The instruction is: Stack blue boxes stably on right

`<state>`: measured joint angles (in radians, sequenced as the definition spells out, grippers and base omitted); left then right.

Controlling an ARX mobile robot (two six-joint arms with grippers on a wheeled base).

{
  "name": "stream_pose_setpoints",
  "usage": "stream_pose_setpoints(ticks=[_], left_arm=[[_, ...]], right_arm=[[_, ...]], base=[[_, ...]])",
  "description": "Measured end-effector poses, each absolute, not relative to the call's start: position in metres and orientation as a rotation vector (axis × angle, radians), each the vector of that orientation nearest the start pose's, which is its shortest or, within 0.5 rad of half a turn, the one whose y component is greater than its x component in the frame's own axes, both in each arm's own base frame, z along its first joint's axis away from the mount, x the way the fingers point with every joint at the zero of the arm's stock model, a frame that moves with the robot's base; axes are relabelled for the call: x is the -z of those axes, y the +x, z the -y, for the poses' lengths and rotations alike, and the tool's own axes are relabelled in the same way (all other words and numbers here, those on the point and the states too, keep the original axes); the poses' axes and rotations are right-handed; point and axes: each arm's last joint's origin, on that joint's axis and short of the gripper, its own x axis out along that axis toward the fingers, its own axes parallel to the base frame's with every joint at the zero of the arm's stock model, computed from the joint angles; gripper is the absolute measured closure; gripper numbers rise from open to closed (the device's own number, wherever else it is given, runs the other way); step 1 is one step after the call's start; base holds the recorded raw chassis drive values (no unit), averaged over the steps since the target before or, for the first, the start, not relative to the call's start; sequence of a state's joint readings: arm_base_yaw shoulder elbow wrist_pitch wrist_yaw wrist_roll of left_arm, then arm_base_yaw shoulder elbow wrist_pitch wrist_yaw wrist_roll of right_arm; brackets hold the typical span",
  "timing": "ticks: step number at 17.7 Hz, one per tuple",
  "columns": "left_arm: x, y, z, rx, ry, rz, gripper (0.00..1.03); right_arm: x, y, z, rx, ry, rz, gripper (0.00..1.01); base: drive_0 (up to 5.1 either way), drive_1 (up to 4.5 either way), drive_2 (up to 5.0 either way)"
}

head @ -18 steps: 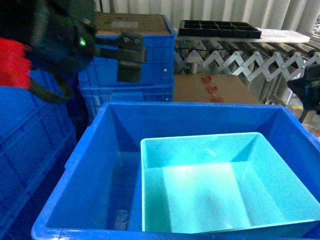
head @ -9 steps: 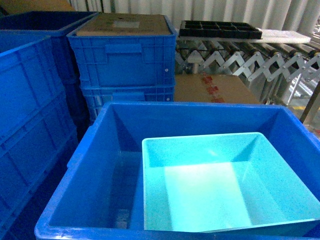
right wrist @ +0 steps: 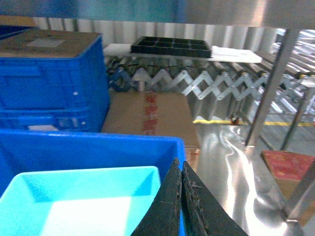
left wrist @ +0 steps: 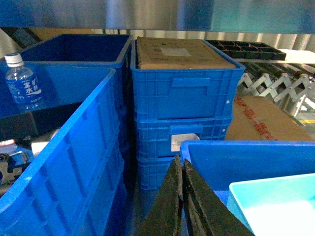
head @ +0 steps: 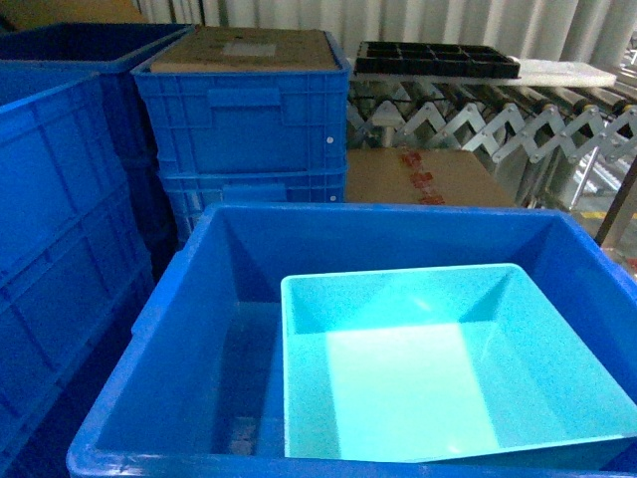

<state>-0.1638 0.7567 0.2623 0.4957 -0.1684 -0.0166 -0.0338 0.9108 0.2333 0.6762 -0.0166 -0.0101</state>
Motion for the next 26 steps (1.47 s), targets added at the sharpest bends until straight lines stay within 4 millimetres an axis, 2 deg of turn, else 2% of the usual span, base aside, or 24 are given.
stream_pose_setpoints(ticks=[1, 4, 6, 10, 12, 26], left_arm=[[-0.212, 0.161, 0.019, -0.005, -0.016, -0.006, 1.01], [-0.197, 0.146, 0.011, -0.003, -0.016, -0.004, 1.01], [-0.189, 0.139, -0.001, -0.023, -0.016, -0.008, 1.01], [-0.179, 0.127, 0.0, 0.001, -0.015, -0.006, 1.01], [-0.176, 0.122, 0.0, 0.002, -0.015, -0.005, 1.01], [-0.172, 0.111, 0.0, 0.002, -0.015, 0.018, 1.01]], right_arm=[[-0.199, 0.175, -0.001, -0.019, -0.01, -0.007, 0.99], [-0.187, 0.157, 0.0, 0.0, -0.01, -0.009, 0.99], [-0.182, 0.148, 0.0, 0.0, -0.01, -0.005, 0.99], [-0.176, 0.134, 0.0, 0.0, -0.01, -0.004, 0.99], [-0.168, 0.129, 0.0, 0.0, -0.01, -0.004, 0.99], [-0.171, 0.115, 0.0, 0.0, -0.01, 0.015, 0.99]], base=[[0.0, 0.0, 0.0], [0.0, 0.0, 0.0], [0.0, 0.0, 0.0], [0.0, 0.0, 0.0], [0.0, 0.0, 0.0], [0.0, 0.0, 0.0]])
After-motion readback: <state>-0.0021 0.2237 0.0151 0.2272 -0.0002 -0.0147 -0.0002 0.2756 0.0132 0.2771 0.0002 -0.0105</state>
